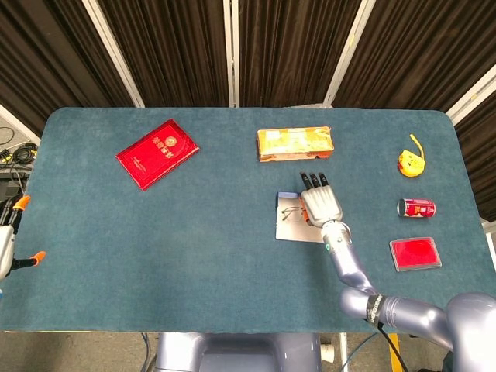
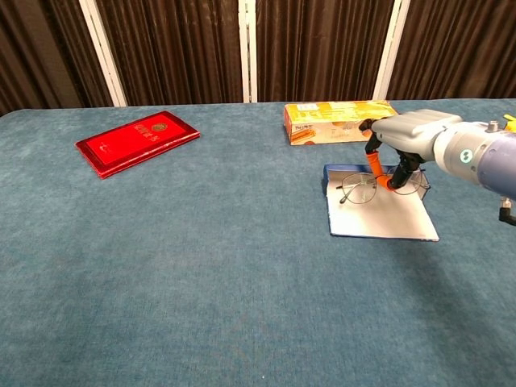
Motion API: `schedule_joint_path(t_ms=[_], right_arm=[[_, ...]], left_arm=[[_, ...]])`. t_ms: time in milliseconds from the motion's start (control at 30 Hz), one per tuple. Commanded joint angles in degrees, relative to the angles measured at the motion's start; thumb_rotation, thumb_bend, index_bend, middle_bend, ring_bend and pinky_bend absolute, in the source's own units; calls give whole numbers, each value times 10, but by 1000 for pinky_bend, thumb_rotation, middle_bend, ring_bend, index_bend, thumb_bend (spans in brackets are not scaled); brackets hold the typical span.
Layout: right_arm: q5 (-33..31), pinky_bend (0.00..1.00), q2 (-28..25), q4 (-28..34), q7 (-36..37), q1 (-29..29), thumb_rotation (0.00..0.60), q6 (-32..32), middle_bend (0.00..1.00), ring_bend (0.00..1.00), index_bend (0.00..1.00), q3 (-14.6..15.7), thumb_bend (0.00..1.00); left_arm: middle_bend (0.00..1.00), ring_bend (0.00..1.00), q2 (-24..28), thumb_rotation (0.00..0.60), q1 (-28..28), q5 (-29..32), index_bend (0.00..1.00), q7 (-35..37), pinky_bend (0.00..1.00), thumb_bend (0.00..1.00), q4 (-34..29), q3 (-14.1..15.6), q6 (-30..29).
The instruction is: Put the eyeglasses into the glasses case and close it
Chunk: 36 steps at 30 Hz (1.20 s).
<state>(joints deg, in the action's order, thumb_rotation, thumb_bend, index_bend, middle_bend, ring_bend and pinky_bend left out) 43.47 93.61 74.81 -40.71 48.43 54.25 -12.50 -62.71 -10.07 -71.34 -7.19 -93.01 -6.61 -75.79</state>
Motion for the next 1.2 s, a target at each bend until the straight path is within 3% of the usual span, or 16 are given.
schedule_joint_path(t_ms=[33,367,433,533,633,867,1067,1200], right_arm=[[-5,0,4,-6,-2,3,600,-1,0,0,584,1,377],[-21,0,16,-27,-7,9,600,6,0,0,526,-3,374],[-28,0,18,-31,-9,10,600,9,0,0,470,-6,353],[-29,0,17,-25,-11,9,600,18,0,0,264,-8,219],[-15,0,13,-15,2,6,600,32,0,0,165,-11,177],[58,0,-23,45,54,-9,600,34,0,0,151,1,102],[136,0,-49,82,51,-13,600,24,0,0,183,47,134],[169,0,-51,81,34,-11,600,20,0,0,207,70,210]], left_arm=[[0,0,0,600,-1,2,0,0,0,0,1,0,2],[0,0,1,600,-2,2,0,3,0,0,0,0,4],[0,0,2,600,-2,2,0,4,0,0,0,0,4],[0,0,2,600,-2,3,0,5,0,0,0,1,5],[0,0,3,600,-2,1,0,6,0,0,-1,1,4],[0,0,3,600,-2,-2,0,8,0,0,-2,2,3],[0,0,4,600,-1,-5,0,9,0,0,-4,2,-1],[0,0,5,600,-1,-5,0,9,0,0,-3,2,-1]])
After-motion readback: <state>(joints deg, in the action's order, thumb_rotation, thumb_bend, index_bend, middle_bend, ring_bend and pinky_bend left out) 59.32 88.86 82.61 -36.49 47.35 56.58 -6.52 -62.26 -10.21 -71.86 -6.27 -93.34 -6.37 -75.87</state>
